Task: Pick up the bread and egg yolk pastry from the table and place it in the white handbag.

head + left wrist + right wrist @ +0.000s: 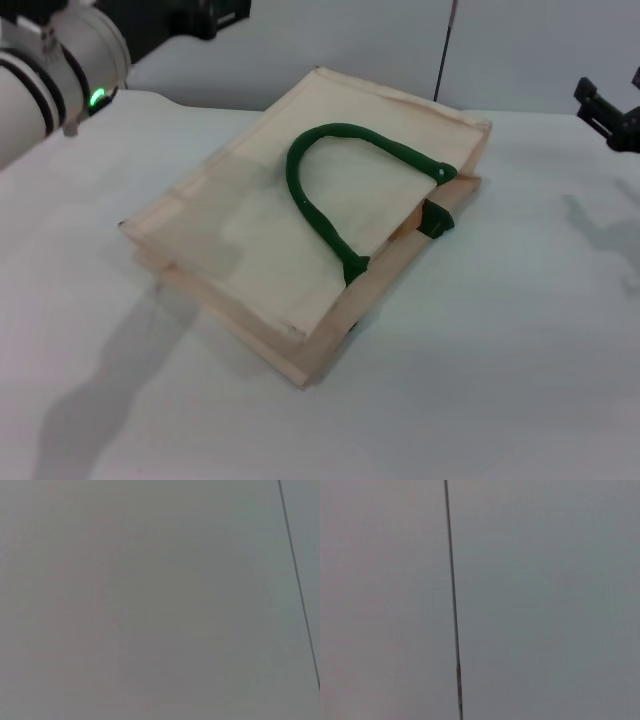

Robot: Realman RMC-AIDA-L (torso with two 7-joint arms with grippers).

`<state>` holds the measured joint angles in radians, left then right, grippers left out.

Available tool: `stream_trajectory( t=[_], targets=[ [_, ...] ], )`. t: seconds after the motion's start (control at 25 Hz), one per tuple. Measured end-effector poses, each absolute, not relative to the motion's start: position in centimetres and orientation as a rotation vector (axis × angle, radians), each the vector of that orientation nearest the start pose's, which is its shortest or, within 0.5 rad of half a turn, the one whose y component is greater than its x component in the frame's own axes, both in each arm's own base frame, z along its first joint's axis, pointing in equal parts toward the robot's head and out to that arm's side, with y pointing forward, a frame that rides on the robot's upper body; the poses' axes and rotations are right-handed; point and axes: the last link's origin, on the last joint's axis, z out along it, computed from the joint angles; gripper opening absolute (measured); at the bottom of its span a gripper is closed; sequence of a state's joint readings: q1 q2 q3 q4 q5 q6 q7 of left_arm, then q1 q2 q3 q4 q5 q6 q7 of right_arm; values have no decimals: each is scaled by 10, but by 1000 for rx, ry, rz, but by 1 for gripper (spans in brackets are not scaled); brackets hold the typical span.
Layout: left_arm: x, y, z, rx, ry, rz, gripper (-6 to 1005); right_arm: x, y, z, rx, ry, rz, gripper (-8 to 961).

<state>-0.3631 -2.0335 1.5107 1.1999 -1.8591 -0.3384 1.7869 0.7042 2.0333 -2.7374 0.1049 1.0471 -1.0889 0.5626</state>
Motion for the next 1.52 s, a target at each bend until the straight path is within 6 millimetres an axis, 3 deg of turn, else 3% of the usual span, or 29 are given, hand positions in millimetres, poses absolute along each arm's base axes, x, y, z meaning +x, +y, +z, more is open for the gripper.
stream_trajectory(
  t=[0.2, 0.8, 1.2, 1.24, 1.52],
  targets=[
    [-200, 421, 44, -1928, -369, -532, 830, 292, 397, 0, -1775, 506, 732, 835],
    [-239, 411, 28, -1910, -292, -465, 789, 295, 387, -7, -1735, 559, 764, 835],
    [-264, 396, 38, -1830, -335, -466, 729, 325, 371, 15, -1533, 567, 705, 835],
    [-272, 392, 43, -1788, -354, -468, 719, 326, 369, 16, -1520, 566, 709, 835],
    [-279, 386, 54, -1703, -351, -488, 665, 327, 367, 18, -1510, 548, 701, 835]
  ],
)
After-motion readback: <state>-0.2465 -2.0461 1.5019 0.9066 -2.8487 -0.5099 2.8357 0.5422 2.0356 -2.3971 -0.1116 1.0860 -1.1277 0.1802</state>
